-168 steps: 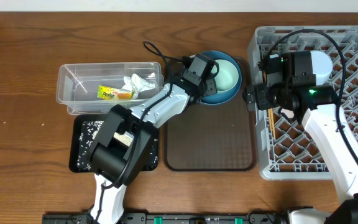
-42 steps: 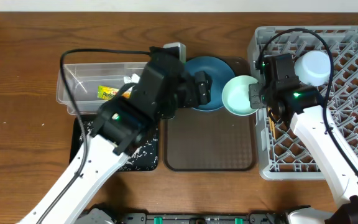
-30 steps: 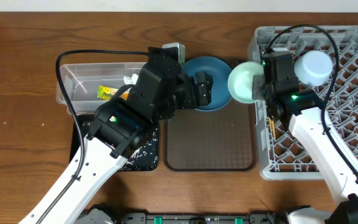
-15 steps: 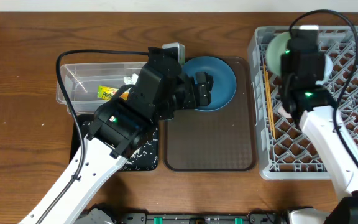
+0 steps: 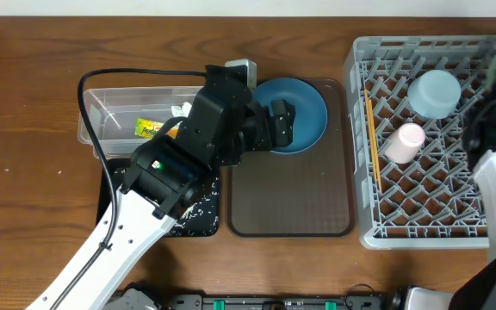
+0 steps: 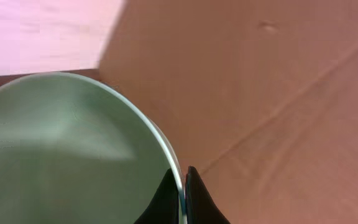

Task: Sort waste into correct bins and load items into the dishwasher rack
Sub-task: 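Carry the mint-green bowl into the grey rack with the right gripper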

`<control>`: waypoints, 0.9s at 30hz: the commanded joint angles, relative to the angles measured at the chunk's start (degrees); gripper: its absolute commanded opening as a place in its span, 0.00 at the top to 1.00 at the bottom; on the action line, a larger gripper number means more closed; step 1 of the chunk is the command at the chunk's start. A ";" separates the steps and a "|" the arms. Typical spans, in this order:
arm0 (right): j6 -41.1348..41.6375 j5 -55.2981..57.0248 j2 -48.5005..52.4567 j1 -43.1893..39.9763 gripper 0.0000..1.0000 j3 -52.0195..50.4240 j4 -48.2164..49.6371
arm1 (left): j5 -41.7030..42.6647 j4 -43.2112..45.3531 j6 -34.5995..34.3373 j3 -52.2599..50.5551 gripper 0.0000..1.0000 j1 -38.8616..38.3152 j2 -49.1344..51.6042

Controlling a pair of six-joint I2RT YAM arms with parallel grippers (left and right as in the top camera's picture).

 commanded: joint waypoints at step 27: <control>-37.62 -6.62 31.34 -9.27 0.99 0.22 37.62 | -0.68 -0.07 0.55 0.11 0.06 0.20 -0.22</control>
